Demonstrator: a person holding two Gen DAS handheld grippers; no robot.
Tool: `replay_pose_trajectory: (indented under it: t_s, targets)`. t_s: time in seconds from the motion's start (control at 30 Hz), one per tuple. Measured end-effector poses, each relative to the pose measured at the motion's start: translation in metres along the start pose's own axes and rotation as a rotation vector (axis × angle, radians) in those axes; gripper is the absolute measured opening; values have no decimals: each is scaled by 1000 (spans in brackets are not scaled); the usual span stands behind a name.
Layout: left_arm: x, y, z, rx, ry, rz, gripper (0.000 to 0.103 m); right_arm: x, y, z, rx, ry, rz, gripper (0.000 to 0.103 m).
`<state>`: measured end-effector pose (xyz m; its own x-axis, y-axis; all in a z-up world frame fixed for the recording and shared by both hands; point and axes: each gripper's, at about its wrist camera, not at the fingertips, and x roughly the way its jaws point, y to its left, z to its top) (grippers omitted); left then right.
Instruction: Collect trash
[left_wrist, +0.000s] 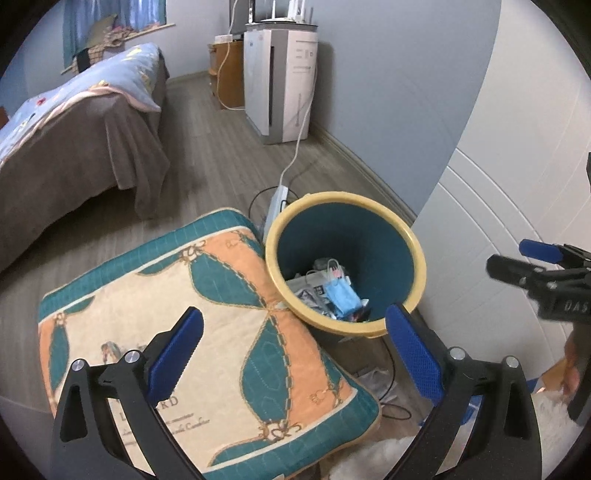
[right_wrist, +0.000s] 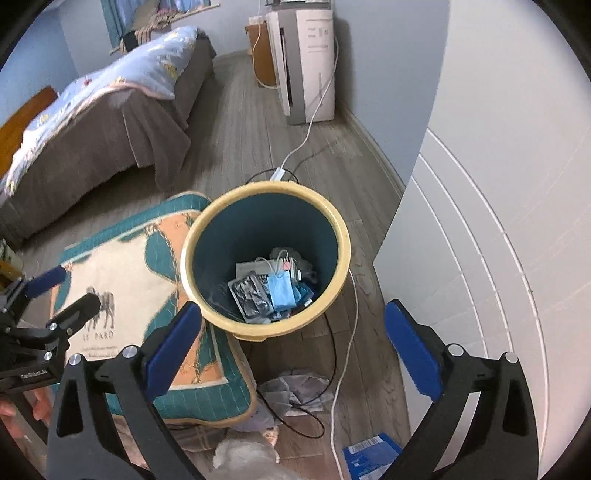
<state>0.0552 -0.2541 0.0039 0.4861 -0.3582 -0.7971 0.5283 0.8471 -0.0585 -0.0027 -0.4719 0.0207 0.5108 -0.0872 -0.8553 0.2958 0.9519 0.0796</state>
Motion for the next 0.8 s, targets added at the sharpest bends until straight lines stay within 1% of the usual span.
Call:
replay_pose_trajectory:
  t_s: [0.1, 0.17, 0.3, 0.43, 0.8]
  targets:
    - [-2, 0, -1, 22, -19, 27, 98, -5, -1, -1, 7, -23, -7, 97]
    - [-1, 0, -2, 31, -16, 36, 98, -6, 2, -1, -4, -27, -10, 97]
    - [0, -1, -4, 37, -8, 27, 98, -9, 7, -2, -21, -38, -16, 97]
    - [0, -5, -5, 63, -14, 42, 98, -9, 9, -2, -32, -37, -18, 97]
    - [1, -6, -6, 58, -6, 32, 98, -10, 11, -1, -37, -37, -20, 97]
